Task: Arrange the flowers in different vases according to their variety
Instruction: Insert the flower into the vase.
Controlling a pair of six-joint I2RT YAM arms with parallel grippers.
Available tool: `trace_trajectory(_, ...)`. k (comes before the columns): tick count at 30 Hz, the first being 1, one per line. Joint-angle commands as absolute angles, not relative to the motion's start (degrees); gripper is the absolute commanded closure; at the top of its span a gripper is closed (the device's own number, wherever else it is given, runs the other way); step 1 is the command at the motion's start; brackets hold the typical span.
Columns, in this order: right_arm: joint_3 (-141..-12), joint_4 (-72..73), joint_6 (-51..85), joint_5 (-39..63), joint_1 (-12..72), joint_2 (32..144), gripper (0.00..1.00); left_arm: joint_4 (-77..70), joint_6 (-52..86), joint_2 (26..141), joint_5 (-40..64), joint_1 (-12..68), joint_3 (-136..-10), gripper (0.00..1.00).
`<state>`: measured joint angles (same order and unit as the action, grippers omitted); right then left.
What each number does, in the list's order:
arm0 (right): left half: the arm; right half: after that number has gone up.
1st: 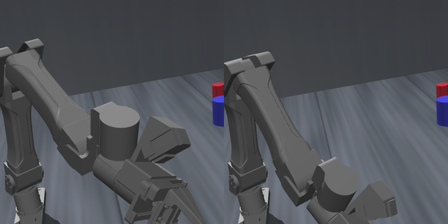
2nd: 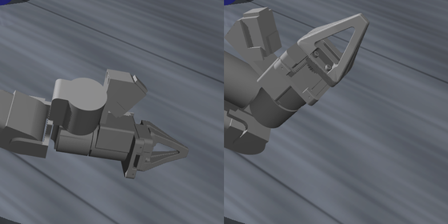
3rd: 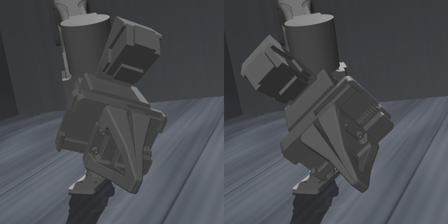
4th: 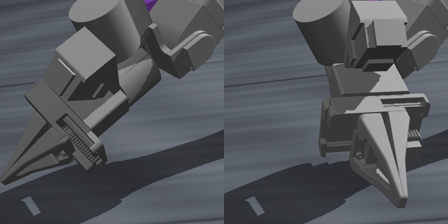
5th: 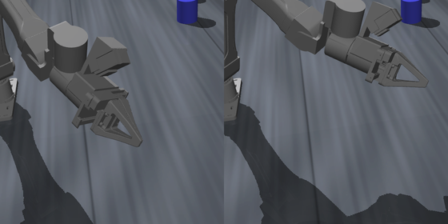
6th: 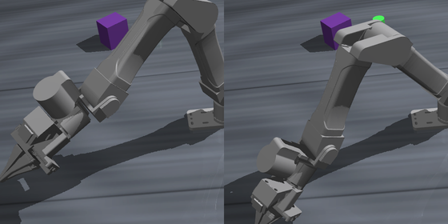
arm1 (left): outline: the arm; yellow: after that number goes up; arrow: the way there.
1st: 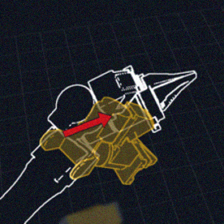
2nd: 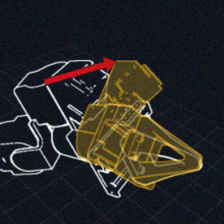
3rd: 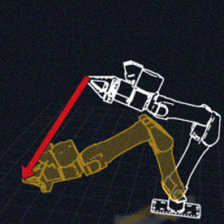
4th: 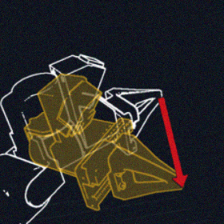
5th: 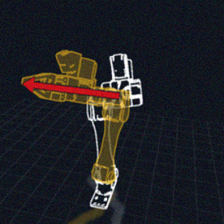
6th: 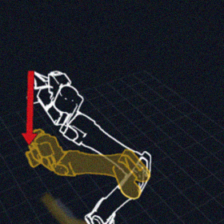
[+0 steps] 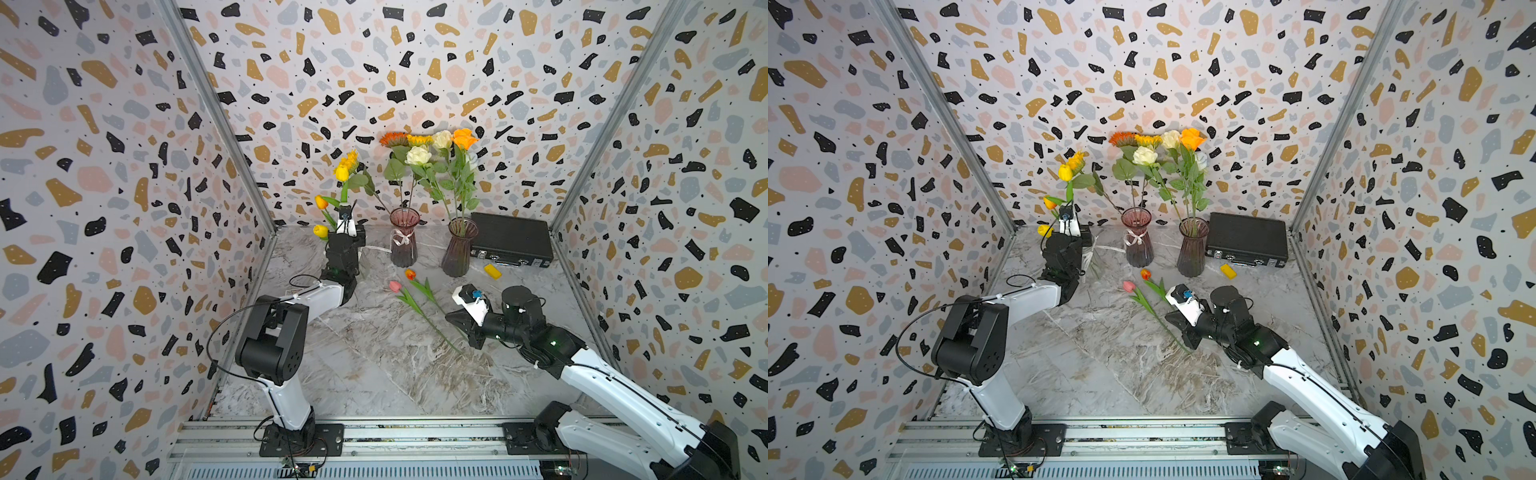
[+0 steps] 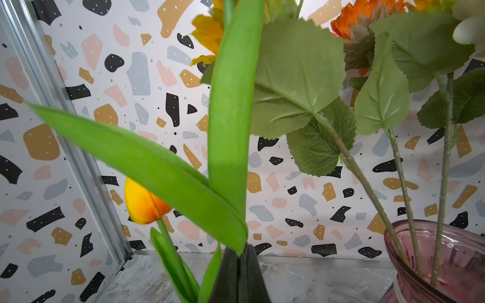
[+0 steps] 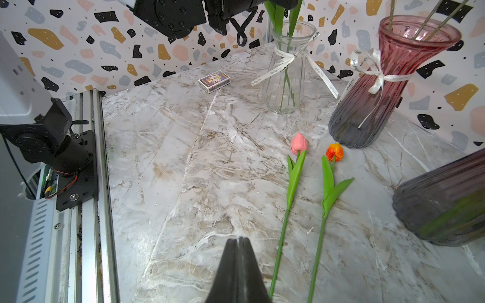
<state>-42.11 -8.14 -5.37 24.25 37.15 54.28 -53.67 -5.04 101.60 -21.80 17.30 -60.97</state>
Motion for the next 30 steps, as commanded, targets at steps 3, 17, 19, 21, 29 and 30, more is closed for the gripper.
trace_trajectory(3, -41.9, -8.3, -5.5, 24.8, 36.8, 53.7, 1.00, -58.2, -3.0, 101.9, -22.5, 17.3, -59.3, 0.90)
trace_trajectory(17, -41.8, -8.4, -5.5, 24.9, 36.7, 53.4, 1.00, -53.7, -3.1, 98.7, -18.8, 18.5, -59.3, 0.52)
trace_trajectory(19, -41.7, -8.3, -5.4, 24.9, 36.7, 53.4, 1.00, -52.3, -4.1, 97.1, -18.5, 19.3, -59.6, 0.43)
trace_trajectory(21, -41.7, -8.3, -5.3, 24.9, 36.7, 53.4, 1.00, -50.8, -5.6, 95.0, -18.8, 20.4, -59.6, 0.32)
trace_trajectory(29, -41.8, -8.6, -4.2, 25.2, 36.7, 52.0, 1.00, -37.6, -11.8, 80.0, -19.5, 27.7, -59.3, 0.18)
trace_trajectory(30, -42.1, -9.0, -3.9, 24.9, 36.7, 51.8, 1.00, -34.5, -11.3, 77.7, -19.1, 28.3, -59.4, 0.18)
